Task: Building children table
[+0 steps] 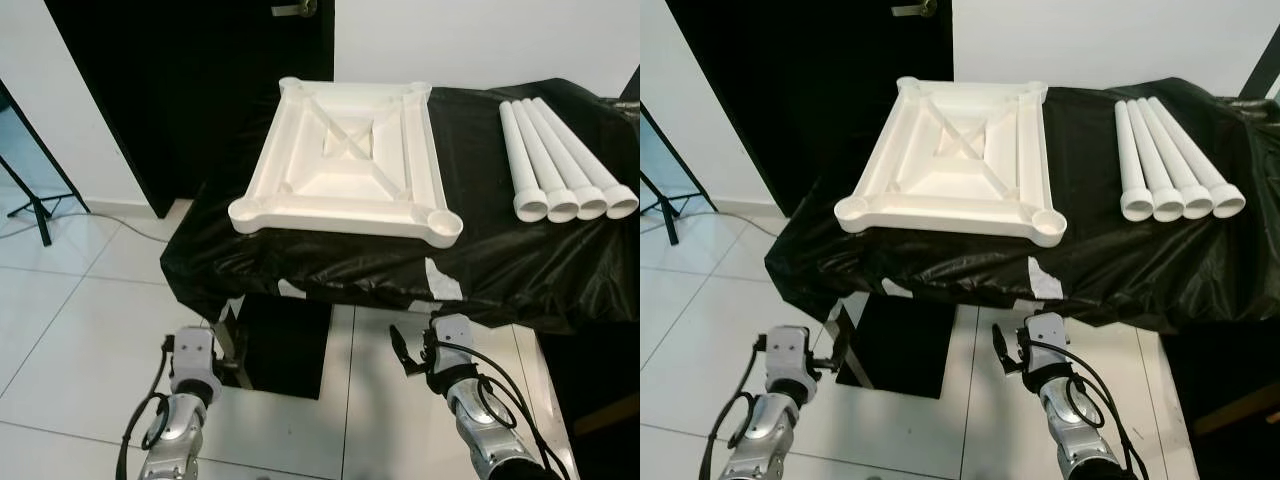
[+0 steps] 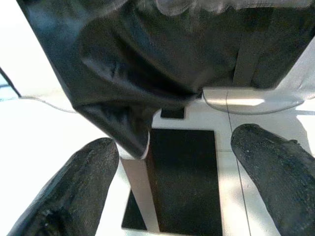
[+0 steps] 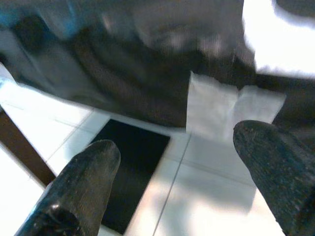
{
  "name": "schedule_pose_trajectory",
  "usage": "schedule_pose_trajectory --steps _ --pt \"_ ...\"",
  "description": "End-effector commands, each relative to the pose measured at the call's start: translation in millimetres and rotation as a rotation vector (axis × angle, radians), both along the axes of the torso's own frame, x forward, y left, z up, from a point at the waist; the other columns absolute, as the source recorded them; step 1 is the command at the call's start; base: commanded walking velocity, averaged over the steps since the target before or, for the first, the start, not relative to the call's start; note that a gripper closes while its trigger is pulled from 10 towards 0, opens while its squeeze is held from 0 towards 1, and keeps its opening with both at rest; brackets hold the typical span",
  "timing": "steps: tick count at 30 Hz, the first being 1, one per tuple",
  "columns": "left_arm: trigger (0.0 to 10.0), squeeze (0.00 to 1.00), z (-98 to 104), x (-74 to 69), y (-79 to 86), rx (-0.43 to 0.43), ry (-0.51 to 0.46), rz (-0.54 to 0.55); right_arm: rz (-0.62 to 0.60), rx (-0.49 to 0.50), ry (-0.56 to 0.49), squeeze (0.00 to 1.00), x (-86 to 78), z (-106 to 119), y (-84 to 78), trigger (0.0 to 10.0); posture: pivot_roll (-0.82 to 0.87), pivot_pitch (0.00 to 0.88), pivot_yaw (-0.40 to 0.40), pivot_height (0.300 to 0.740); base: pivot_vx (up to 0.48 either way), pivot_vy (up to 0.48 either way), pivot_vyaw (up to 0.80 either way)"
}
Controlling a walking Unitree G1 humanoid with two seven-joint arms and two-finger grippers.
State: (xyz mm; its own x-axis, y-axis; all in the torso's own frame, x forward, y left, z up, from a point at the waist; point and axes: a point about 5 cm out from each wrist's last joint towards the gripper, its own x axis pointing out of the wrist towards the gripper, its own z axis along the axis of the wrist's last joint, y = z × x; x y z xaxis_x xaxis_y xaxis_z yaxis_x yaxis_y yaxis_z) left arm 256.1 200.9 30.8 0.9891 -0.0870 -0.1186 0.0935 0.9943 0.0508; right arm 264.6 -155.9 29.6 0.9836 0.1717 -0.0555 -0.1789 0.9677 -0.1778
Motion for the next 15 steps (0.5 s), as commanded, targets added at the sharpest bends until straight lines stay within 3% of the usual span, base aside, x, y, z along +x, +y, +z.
schedule_pose_trajectory --steps 1,8,10,15 --pt "10.0 0.00 0 -5.1 -4.6 -0.019 0.018 -0.115 0.003 -0.004 -0.017 0.00 -2.4 3 0.9 10.0 0.03 0.000 0.009 0.740 0.000 0.000 0.00" --pt "10.0 0.00 29 -7.0 -3.4 -0.050 -0.060 -0.085 -0.017 0.009 -0.131 0.00 -3.9 33 1.1 10.0 0.04 0.000 0.011 0.740 0.000 0.000 0.00" --pt "10.0 0.00 29 -7.0 -3.4 -0.050 -0.060 -0.085 -0.017 0.009 -0.131 0.00 -3.9 33 1.1 10.0 0.04 0.000 0.011 0.740 0.000 0.000 0.00" --pt "10.0 0.00 61 5.9 -7.9 -0.091 -0.150 -0.053 -0.036 0.026 -0.228 0.00 10.7 65 1.7 10.0 0.05 0.000 0.001 0.740 0.000 0.000 0.00"
